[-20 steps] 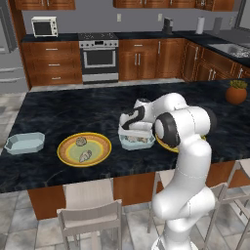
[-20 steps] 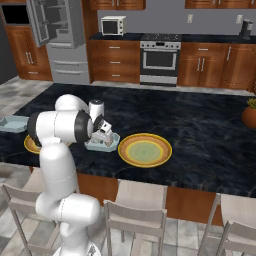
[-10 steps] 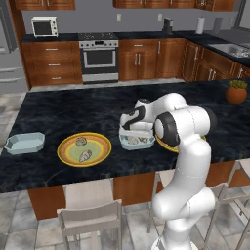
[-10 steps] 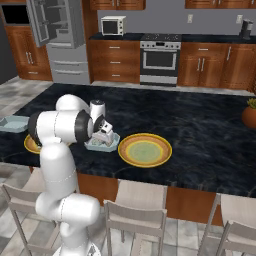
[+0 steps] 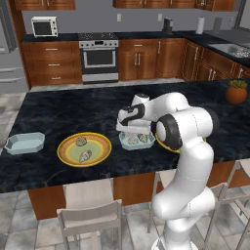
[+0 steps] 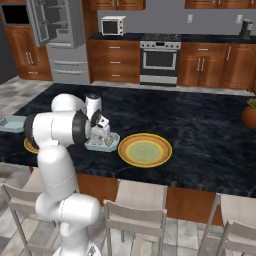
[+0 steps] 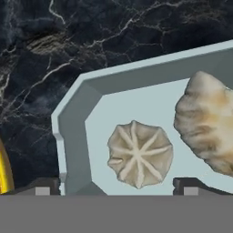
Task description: Place two dumplings into each of the tupperware containers and then place the containers in the fridge.
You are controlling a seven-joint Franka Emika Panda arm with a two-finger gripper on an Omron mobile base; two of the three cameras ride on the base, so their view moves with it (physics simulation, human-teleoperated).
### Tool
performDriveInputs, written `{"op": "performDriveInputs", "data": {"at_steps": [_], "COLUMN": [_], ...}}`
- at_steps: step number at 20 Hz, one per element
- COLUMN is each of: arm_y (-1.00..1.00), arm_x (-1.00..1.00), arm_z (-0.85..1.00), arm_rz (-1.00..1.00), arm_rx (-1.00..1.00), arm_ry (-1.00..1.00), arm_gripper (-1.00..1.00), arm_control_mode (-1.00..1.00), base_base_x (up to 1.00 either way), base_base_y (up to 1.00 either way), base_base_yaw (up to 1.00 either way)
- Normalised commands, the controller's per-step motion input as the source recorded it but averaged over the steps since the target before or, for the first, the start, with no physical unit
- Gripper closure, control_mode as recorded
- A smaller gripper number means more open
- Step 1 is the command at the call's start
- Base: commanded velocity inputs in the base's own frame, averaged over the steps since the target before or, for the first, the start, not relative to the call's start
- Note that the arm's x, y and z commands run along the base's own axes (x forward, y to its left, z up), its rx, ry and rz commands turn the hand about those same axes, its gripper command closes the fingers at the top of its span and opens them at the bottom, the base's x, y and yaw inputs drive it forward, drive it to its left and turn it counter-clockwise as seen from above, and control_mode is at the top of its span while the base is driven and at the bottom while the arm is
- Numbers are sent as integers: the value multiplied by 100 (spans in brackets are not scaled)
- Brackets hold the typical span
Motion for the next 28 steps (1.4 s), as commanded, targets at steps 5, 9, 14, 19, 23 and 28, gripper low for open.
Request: {"op": "performDriveInputs", "data": {"at_steps": [5,9,14,19,23,28], "arm_y": [78,53,0,0,0,0], "arm_x": [0,1,6,2,4,4], "arm_z": [7,-4,-3,-18,-31,-32], "arm_rz": [0,0,0,0,0,0], "arm_rx": [-9,-12,-1,0,0,0], "arm_ry": [0,0,2,7,7,7], "arm_gripper": [-100,-100,-100,-100,-100,-100], "arm_control_mode": [-100,-100,-100,-100,-100,-100], "base_base_x": [0,0,0,0,0,0], "base_base_y": [0,0,0,0,0,0], "base_base_yaw": [0,0,0,0,0,0]}}
